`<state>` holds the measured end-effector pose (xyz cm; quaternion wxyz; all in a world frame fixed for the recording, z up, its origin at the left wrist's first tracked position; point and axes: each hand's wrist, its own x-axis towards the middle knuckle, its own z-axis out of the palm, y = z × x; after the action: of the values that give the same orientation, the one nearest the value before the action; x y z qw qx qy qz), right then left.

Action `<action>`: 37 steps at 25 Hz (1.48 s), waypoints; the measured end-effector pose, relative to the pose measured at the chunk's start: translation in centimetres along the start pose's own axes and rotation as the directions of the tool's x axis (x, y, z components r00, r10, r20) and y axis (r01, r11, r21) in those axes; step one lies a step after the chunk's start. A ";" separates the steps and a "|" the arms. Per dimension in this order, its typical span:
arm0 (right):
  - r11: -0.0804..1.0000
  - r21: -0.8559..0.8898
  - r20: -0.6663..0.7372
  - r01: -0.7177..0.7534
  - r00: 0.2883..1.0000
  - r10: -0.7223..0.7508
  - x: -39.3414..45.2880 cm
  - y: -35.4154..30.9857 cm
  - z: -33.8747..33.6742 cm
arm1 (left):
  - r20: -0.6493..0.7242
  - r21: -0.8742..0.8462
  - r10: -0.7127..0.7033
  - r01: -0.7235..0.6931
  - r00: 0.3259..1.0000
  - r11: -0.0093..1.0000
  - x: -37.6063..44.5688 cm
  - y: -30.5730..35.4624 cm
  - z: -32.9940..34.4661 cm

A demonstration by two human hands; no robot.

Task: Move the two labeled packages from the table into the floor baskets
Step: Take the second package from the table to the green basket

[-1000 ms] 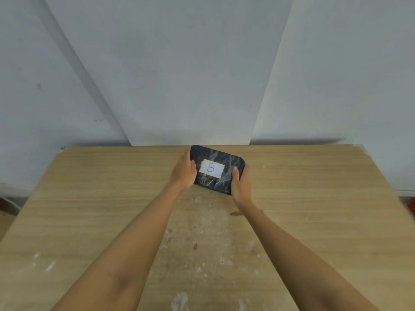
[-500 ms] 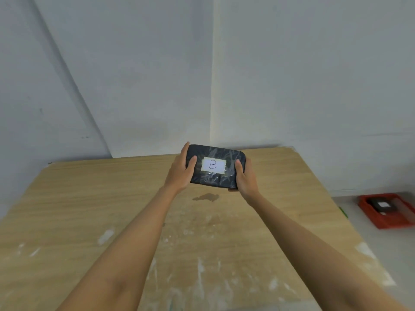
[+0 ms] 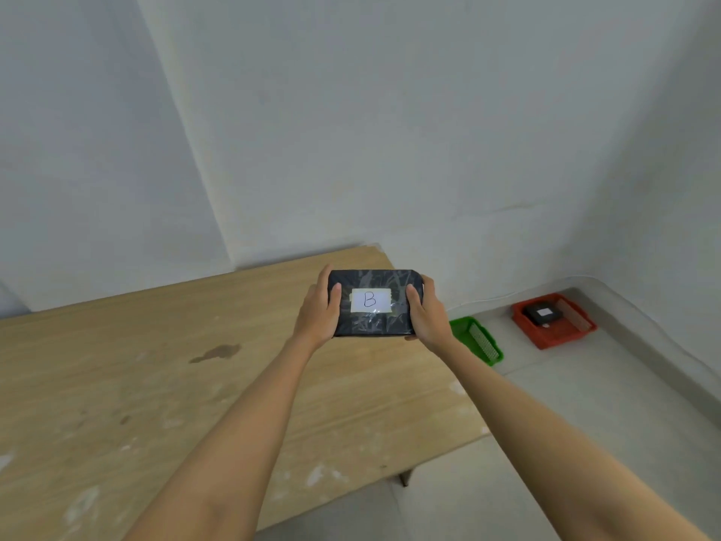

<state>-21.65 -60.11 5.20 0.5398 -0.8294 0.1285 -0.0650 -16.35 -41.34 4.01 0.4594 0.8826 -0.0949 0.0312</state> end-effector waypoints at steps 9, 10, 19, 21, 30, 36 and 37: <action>0.990 -0.140 -0.098 -0.009 0.995 -0.005 9.4 11.3 -23.8 | 0.029 -0.041 0.026 -0.025 0.999 0.999 4.8 15.2 22.9; 0.991 -0.135 -0.098 -0.017 0.995 0.004 10.3 12.2 -25.4 | 0.039 -0.030 0.021 -0.020 0.999 0.999 5.4 16.3 24.6; 0.985 -0.151 -0.003 -0.087 0.996 0.088 23.6 19.9 -33.1 | 0.056 0.020 -0.048 0.047 0.997 0.999 16.1 17.6 37.2; 0.979 -0.193 0.047 -0.073 0.995 0.083 27.7 21.2 -34.1 | 0.046 0.018 -0.075 0.075 0.996 0.997 19.6 17.7 39.6; 0.968 -0.236 0.187 -0.080 0.974 0.126 43.4 28.1 -36.2 | 0.000 -0.018 -0.282 0.282 0.959 0.959 30.9 15.1 50.8; 0.959 -0.273 0.288 -0.075 0.945 0.156 50.9 42.6 -31.1 | 0.001 -0.039 -0.410 0.410 0.912 0.911 34.0 3.4 62.5; 0.960 -0.271 0.298 -0.074 0.942 0.156 51.8 45.8 -29.8 | 0.004 -0.052 -0.421 0.421 0.907 0.906 34.1 0.6 64.8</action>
<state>14.10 -118.55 -25.96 0.4447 -0.8827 0.0961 0.1180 14.85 -99.34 -27.97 0.4782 0.8701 0.0987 -0.0681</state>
